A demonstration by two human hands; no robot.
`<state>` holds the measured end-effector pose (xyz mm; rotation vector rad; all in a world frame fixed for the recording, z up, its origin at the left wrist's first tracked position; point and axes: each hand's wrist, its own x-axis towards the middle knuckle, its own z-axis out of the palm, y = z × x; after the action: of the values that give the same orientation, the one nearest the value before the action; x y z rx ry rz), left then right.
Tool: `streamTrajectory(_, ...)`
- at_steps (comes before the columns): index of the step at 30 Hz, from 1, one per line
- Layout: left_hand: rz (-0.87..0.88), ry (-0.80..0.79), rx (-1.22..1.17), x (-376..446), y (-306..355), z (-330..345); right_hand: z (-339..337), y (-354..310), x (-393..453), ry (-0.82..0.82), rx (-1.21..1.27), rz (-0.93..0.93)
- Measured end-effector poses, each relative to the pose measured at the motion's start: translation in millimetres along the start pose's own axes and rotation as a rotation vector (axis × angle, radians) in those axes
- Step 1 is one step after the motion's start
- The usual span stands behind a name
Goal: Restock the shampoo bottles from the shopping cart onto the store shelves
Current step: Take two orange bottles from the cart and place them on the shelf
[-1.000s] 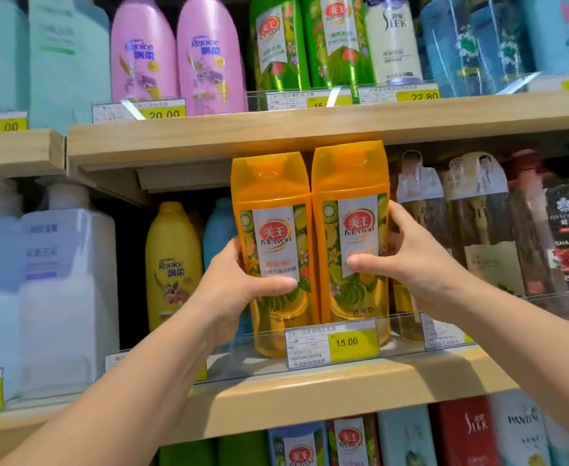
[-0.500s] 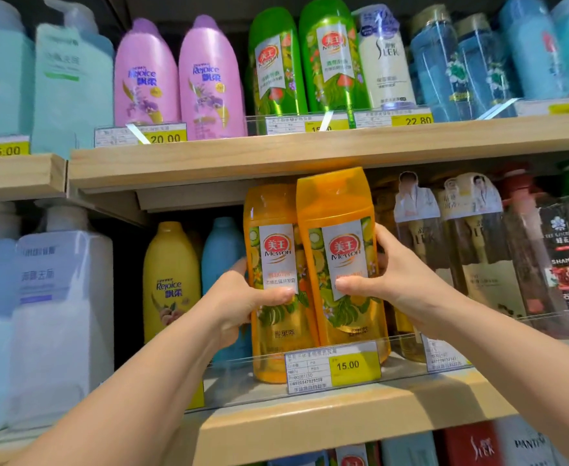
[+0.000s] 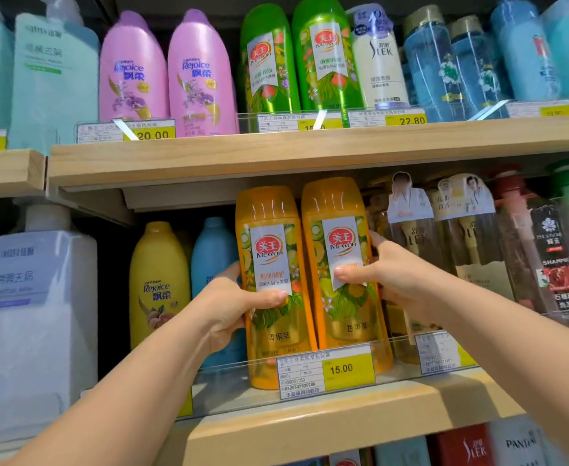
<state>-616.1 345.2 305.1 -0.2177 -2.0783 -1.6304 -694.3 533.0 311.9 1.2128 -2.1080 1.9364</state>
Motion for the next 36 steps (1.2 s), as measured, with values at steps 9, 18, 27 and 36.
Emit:
streamTrajectory(9,0.031,0.012,0.006,1.6,-1.9,6.9,0.9,6.8,-4.8,-0.022,0.107,-0.071)
streamTrajectory(18,0.058,0.023,0.016,0.2,-3.5,6.5,21.8,21.9,-14.8,0.255,-0.4,-0.338)
streamTrajectory(27,0.061,0.015,0.013,3.2,-3.9,11.0,29.7,19.8,-20.7,0.349,-0.677,-0.331)
streamTrajectory(36,0.052,-0.01,0.025,2.1,-2.3,13.7,34.4,27.1,-22.7,0.338,-0.668,-0.325)
